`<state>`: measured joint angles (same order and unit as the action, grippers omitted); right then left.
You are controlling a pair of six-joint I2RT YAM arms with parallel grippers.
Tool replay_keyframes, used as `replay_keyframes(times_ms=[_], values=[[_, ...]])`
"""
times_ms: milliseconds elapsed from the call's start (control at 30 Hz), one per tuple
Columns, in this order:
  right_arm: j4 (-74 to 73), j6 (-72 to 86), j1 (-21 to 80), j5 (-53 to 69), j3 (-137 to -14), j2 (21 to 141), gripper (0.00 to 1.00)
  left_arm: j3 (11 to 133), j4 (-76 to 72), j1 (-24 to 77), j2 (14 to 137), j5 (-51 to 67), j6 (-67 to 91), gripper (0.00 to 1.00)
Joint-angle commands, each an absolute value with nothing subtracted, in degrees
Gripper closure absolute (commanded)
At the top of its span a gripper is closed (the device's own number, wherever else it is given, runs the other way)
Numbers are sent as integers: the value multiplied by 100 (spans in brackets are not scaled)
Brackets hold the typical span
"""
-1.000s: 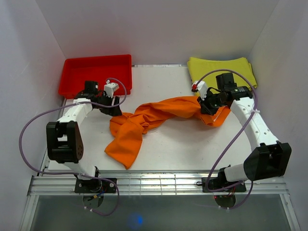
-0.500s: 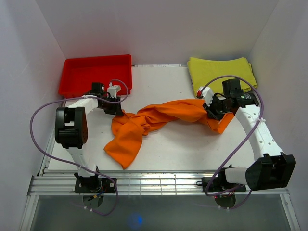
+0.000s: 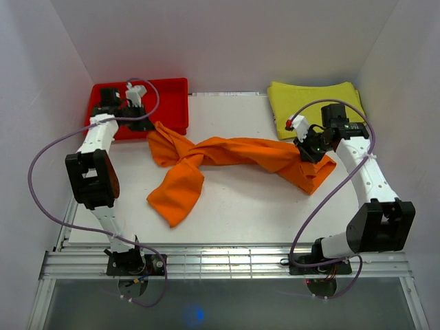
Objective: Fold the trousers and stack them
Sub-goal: Flatten the trousers out
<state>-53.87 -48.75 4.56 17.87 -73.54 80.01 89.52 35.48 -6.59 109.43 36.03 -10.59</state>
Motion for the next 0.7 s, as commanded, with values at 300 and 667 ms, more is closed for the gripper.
replay_keyframes(times_ms=[300,667], values=[[-5054,-5747,-237,1425,-7570,7937,92,10346,3244,-2222,10099,4771,-1258,100],[-4931,-6812,-905,1318,-6249,7339,92,9959,4965,-2400,10222,5284,-3275,65]])
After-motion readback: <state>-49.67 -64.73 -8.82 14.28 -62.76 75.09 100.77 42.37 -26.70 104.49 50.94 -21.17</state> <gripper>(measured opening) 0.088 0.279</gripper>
